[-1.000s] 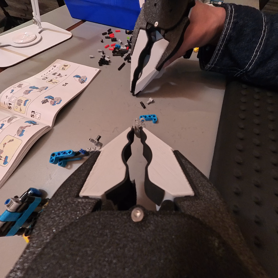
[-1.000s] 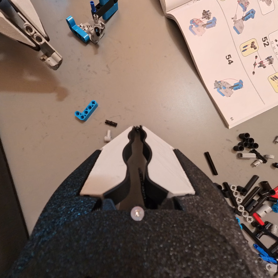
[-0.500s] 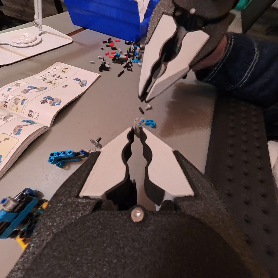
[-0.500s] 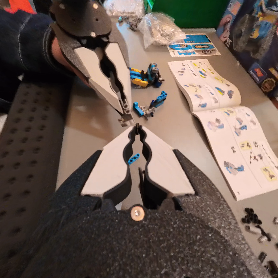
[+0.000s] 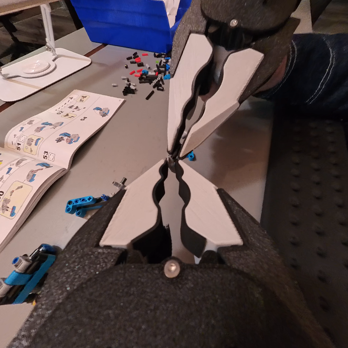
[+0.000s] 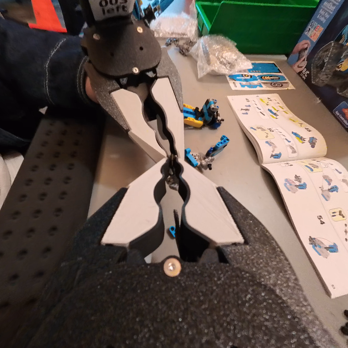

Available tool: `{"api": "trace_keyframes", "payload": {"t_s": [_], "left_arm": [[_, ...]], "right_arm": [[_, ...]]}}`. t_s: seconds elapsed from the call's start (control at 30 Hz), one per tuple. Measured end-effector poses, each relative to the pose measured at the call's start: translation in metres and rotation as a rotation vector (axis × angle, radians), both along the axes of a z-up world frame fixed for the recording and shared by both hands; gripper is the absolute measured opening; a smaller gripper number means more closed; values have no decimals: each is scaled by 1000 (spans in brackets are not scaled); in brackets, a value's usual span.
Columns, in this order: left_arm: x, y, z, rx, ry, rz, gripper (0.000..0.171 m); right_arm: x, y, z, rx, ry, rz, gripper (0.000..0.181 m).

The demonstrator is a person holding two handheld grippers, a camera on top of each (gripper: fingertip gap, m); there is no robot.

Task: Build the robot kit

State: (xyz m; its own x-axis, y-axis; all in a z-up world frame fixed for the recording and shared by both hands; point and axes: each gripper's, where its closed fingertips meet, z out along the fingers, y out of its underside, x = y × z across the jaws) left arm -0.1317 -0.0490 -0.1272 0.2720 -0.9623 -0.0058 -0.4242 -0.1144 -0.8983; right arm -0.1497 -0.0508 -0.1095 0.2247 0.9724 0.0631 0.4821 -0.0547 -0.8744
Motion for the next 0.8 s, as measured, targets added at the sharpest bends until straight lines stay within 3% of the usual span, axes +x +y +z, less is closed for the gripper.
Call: {"api": "trace_keyframes", "payload": {"t_s": [0.47, 0.6, 0.67, 0.73, 0.8], "left_arm": [[-3, 2, 2, -3, -6, 13, 7], [-5, 6, -2, 27, 24, 34, 7], [-5, 6, -4, 15, 31, 38, 7], [-6, 8, -5, 19, 42, 48, 7], [-5, 7, -6, 10, 43, 44, 7]], "right_arm": [[16, 19, -14, 155, -143, -78, 5], [44, 34, -19, -11, -95, -148, 5], [77, 46, -48, -176, -179, -223, 5], [110, 56, -77, -210, -319, -307, 5], [115, 56, -74, -238, -276, -326, 5]]}}
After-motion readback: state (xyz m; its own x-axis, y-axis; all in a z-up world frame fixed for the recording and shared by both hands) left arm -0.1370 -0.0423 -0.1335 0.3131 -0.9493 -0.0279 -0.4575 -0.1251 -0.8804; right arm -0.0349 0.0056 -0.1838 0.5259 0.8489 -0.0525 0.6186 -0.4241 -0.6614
